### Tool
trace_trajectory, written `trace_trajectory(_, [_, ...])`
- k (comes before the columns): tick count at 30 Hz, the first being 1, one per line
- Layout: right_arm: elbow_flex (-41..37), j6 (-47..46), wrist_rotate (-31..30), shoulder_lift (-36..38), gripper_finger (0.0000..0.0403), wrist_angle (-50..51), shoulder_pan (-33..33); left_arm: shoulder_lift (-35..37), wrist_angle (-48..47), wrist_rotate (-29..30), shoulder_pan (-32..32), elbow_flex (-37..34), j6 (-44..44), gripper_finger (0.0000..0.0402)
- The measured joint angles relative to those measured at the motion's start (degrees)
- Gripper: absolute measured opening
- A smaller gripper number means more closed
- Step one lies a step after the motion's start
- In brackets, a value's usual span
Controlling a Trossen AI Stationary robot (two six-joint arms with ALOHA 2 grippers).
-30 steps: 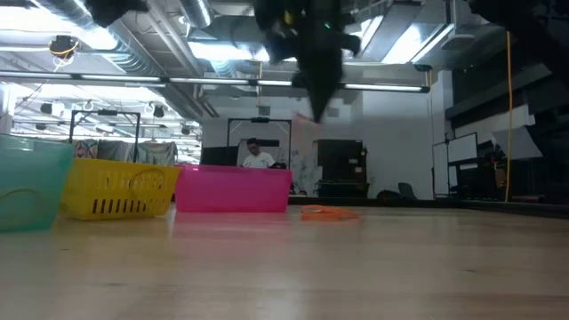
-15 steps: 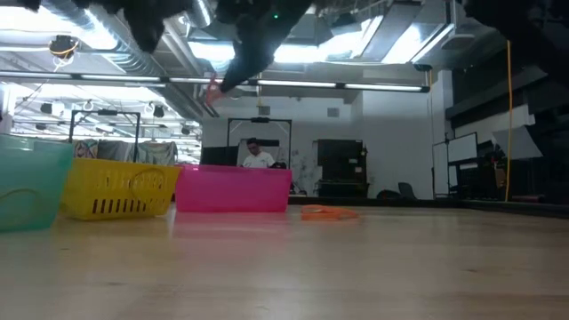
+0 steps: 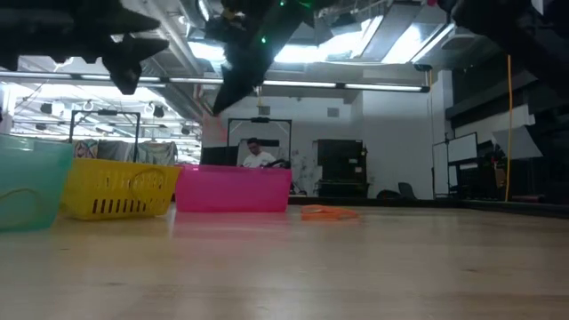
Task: Sort rubber bands into baskets
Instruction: Put the orange rubber band into the red bin
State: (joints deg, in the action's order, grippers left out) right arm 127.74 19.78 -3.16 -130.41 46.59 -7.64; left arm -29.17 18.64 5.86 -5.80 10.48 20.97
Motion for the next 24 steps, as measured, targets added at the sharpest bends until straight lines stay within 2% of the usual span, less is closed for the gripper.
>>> trace_trajectory(4, [0.0,-1.2,-1.3,-1.1,0.0093,0.7,0.1,6.3,0.1,0.0,0.0,-2.3,-0.4,0.0131])
trace_trajectory(8, [-0.1,-1.6,-6.1,-1.5,0.0139,0.3,0.1,12.2,-0.7,0.1,0.0,-4.1,-2.5,0.0131])
trace_trajectory(13, [0.0,-1.8,-7.8,-1.4,0.0169,2.9,0.1,18.8,-5.3,0.7,0.0,-6.2,-2.6,0.0131])
trace_trajectory(16, [0.9,-4.8,-7.3,-0.5,0.0172,9.3,0.1,23.0,-8.3,0.7,0.0,-7.5,-1.7,0.0131])
trace_trajectory(21, [1.4,-12.6,-3.1,-0.2,0.0168,24.1,0.1,29.1,-13.5,0.8,0.2,-8.9,-1.5,0.0131])
trace_trajectory(24, [1.3,-16.5,-1.0,-0.2,0.0166,33.5,0.1,28.9,-14.6,0.8,0.8,-10.1,-0.2,0.0131])
